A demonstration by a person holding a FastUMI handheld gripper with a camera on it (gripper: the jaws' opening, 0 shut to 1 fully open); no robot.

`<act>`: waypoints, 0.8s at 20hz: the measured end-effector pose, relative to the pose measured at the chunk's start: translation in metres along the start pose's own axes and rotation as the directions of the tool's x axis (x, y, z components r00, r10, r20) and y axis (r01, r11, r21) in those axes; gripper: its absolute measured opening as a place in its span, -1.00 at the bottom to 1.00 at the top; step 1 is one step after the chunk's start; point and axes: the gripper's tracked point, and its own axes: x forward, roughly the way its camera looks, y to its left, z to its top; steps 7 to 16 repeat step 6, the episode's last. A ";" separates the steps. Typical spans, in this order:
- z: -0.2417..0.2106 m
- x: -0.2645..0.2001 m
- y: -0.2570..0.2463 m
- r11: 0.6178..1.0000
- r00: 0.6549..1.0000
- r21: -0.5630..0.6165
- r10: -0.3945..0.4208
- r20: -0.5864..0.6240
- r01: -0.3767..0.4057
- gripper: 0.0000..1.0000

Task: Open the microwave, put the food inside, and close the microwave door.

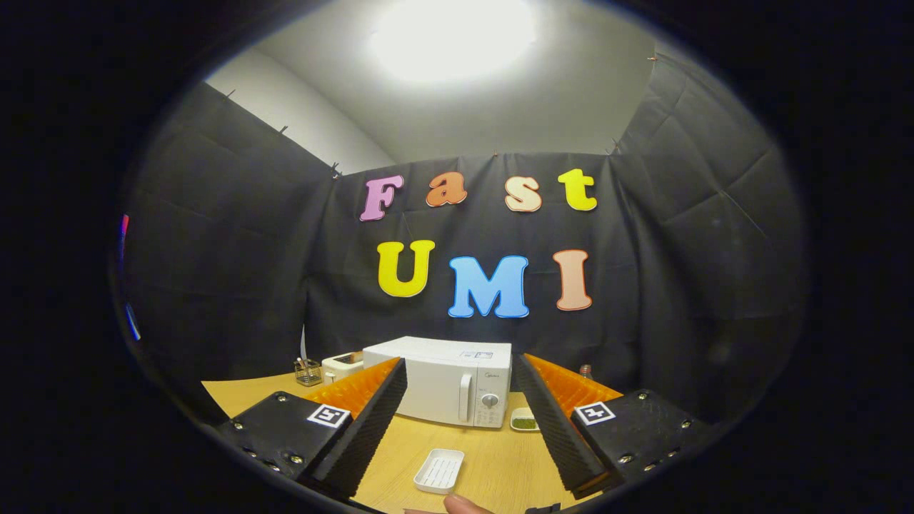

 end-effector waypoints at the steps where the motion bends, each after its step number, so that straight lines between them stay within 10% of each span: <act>1: -0.001 0.001 0.002 1.000 1.000 0.000 0.000 0.002 0.000 0.97; 16: -0.007 0.005 0.006 1.000 1.000 0.002 0.006 -0.003 -0.006 0.97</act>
